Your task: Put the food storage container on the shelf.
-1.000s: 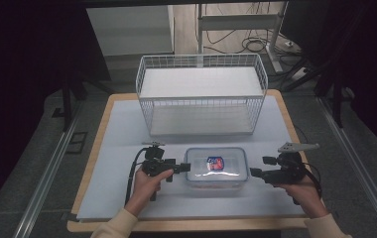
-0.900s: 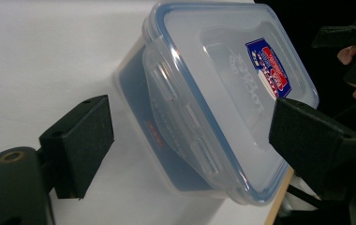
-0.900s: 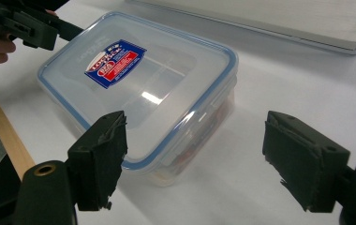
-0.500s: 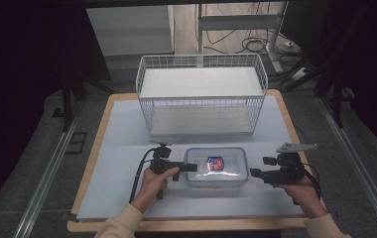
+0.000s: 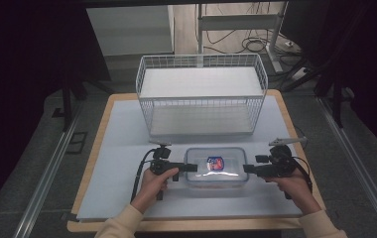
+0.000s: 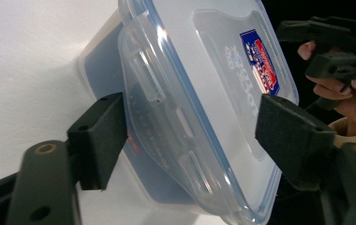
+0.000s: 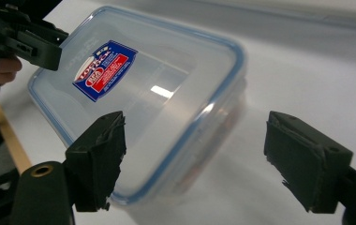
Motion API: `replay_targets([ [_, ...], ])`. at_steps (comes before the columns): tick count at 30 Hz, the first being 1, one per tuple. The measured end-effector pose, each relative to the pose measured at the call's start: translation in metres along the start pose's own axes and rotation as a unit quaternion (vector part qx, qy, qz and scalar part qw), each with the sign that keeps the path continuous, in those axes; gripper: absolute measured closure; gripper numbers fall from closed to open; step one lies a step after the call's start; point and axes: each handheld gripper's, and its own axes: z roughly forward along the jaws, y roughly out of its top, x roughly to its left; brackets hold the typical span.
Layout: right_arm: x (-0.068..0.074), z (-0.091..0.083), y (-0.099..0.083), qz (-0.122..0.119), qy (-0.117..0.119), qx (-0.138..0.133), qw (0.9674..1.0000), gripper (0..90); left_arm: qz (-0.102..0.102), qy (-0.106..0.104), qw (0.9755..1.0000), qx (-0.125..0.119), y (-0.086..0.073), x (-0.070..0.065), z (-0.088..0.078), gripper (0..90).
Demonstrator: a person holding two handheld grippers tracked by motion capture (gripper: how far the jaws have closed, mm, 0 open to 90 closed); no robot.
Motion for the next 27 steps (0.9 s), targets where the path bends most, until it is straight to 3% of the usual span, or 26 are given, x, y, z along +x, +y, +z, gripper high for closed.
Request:
replay_targets([
  [2, -0.002, 0.008, 0.001, 0.012, 0.010, 0.012, 0.9998, 19.4, 0.001, 0.001, 1.0000, -0.004, 0.000, -0.001, -0.002, 29.9],
  [3, -0.006, 0.015, 0.002, 0.033, 0.025, 0.024, 0.9989, 19.1, 0.001, 0.001, 1.0000, -0.005, 0.000, -0.001, -0.003, 32.7],
  [4, -0.006, 0.015, 0.002, 0.033, 0.025, 0.024, 0.9989, 19.1, 0.002, 0.000, 1.0000, -0.005, 0.000, 0.000, -0.003, 32.7],
  [5, -0.009, 0.021, 0.003, 0.052, 0.040, 0.030, 0.9974, 18.5, 0.001, -0.002, 1.0000, -0.005, 0.000, 0.001, -0.003, 33.4],
  [9, -0.012, 0.031, 0.004, 0.072, 0.060, 0.045, 0.9945, 17.2, -0.002, -0.004, 1.0000, -0.006, -0.001, 0.001, -0.004, 34.2],
  [11, -0.013, 0.033, 0.004, 0.076, 0.066, 0.046, 0.9939, 17.3, -0.004, -0.006, 0.9999, -0.008, -0.001, 0.002, -0.004, 34.5],
  [14, -0.015, 0.037, 0.004, 0.101, 0.090, 0.058, 0.9890, 20.2, -0.005, -0.007, 0.9999, -0.008, -0.001, 0.002, -0.004, 35.3],
  [16, -0.016, 0.037, 0.004, 0.105, 0.092, 0.059, 0.9885, 21.2, -0.006, -0.007, 0.9999, -0.008, -0.001, 0.002, -0.004, 35.3],
  [21, -0.025, 0.034, 0.002, 0.139, 0.116, 0.062, 0.9815, 29.5, -0.006, -0.007, 0.9999, -0.009, -0.001, 0.002, -0.004, 35.5],
  [27, -0.028, 0.031, 0.001, 0.146, 0.123, 0.062, 0.9797, 33.6, -0.005, -0.006, 0.9999, -0.010, -0.001, 0.002, -0.004, 35.5],
])
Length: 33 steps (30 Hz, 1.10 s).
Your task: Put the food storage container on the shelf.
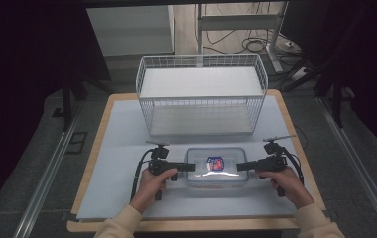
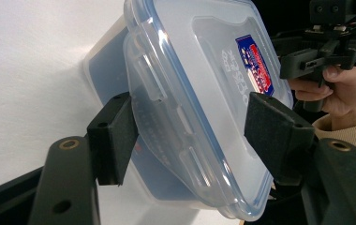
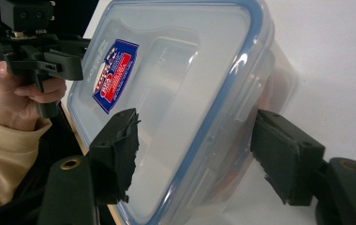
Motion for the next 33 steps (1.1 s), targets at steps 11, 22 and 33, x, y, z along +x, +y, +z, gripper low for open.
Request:
replay_targets([
  [11, -0.007, -0.003, 0.000, 0.018, 0.022, -0.010, 0.9996, 40.5, 0.001, -0.001, 1.0000, -0.001, 0.000, 0.000, 0.000, 35.5],
  [22, -0.004, -0.007, -0.003, 0.020, 0.020, -0.018, 0.9994, 44.1, 0.014, 0.006, 0.9998, -0.012, -0.004, -0.005, -0.002, 37.1],
  [33, 0.008, -0.012, -0.013, -0.006, 0.004, -0.040, 0.9992, 47.6, 0.040, 0.015, 0.9986, -0.032, -0.014, -0.016, -0.008, 40.6],
])
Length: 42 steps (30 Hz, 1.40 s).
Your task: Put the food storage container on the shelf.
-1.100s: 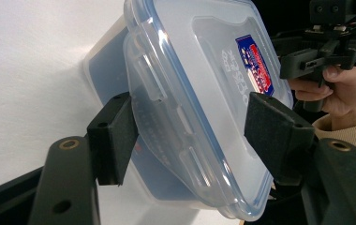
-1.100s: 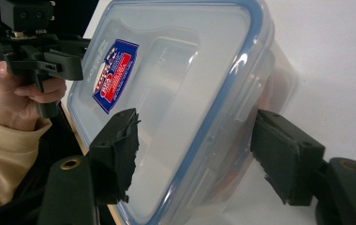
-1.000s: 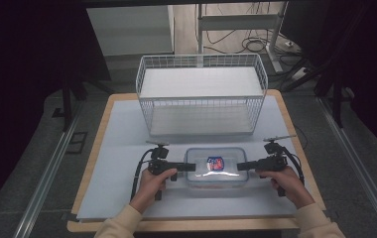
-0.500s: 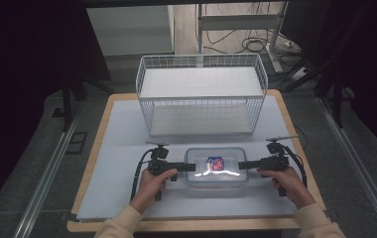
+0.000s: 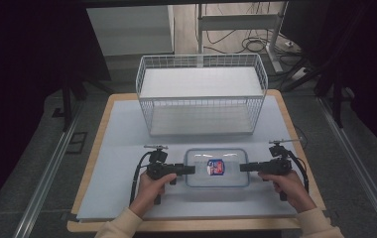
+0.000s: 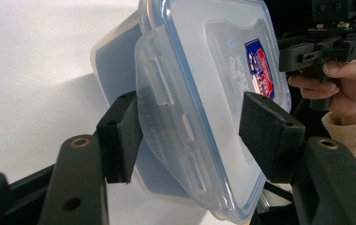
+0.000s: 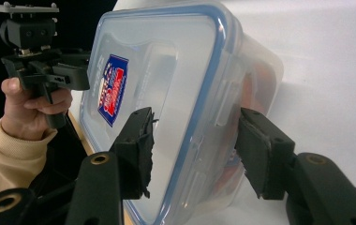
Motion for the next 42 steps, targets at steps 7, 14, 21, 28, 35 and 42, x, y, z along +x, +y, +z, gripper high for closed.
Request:
replay_targets([
  [7, 0.009, -0.004, -0.010, -0.022, -0.014, -0.020, 0.9995, 49.0, 0.015, 0.004, 0.9998, -0.011, -0.005, -0.006, -0.004, 43.3],
  [14, 0.014, -0.006, -0.014, -0.034, -0.020, -0.025, 0.9989, 49.4, 0.024, 0.003, 0.9996, -0.017, -0.009, -0.009, -0.006, 44.6],
  [21, 0.018, -0.008, -0.019, -0.047, -0.025, -0.034, 0.9980, 49.9, 0.032, 0.000, 0.9993, -0.018, -0.011, -0.010, -0.009, 47.2],
  [28, 0.021, -0.008, -0.022, -0.056, -0.027, -0.042, 0.9972, 50.3, 0.037, 0.008, 0.9991, -0.018, -0.013, -0.013, -0.010, 47.5],
  [35, 0.022, -0.008, -0.023, -0.054, -0.026, -0.052, 0.9969, 51.2, 0.033, 0.013, 0.9991, -0.024, -0.014, -0.016, -0.012, 48.1],
  [42, 0.025, -0.008, -0.023, -0.062, -0.032, -0.062, 0.9956, 51.9, 0.040, 0.021, 0.9986, -0.029, -0.013, -0.018, -0.014, 48.7],
])
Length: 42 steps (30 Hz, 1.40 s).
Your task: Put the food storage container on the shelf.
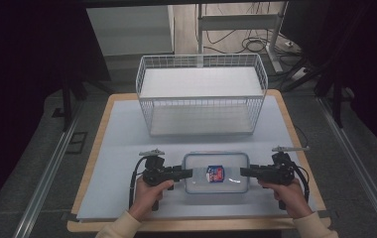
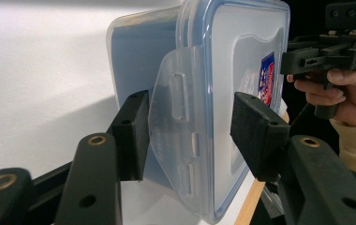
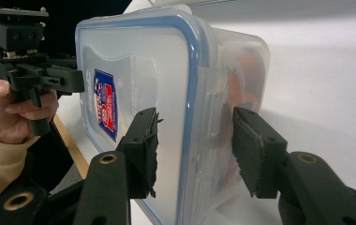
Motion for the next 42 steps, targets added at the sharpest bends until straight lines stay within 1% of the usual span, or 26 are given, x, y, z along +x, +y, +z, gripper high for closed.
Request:
replay_targets([
  [3, 0.000, -0.001, 0.000, 0.002, 0.001, -0.003, 1.0000, 51.9, 0.000, 0.000, 1.0000, -0.005, 0.001, -0.002, 0.000, 48.8],
  [7, 0.002, -0.003, 0.002, -0.002, 0.002, -0.011, 0.9999, 52.0, 0.007, 0.001, 0.9999, -0.011, 0.003, -0.005, -0.002, 48.9],
  [14, 0.007, -0.007, 0.008, -0.015, 0.006, -0.021, 0.9996, 52.0, 0.018, 0.005, 0.9996, -0.021, 0.011, -0.011, -0.010, 49.0],
  [20, 0.011, -0.006, 0.015, -0.024, 0.009, -0.028, 0.9993, 52.0, 0.028, 0.009, 0.9993, -0.024, 0.021, -0.012, -0.016, 49.0],
  [25, 0.014, -0.008, 0.024, -0.030, 0.012, -0.037, 0.9988, 52.0, 0.036, 0.013, 0.9989, -0.027, 0.032, -0.017, -0.022, 49.0],
  [33, 0.025, -0.016, 0.044, -0.051, 0.014, -0.055, 0.9971, 51.9, 0.056, 0.019, 0.9974, -0.041, 0.051, -0.028, -0.034, 49.0],
  [42, 0.038, -0.022, 0.064, -0.070, 0.013, -0.066, 0.9953, 51.9, 0.067, 0.021, 0.9960, -0.055, 0.069, -0.036, -0.046, 49.1],
])
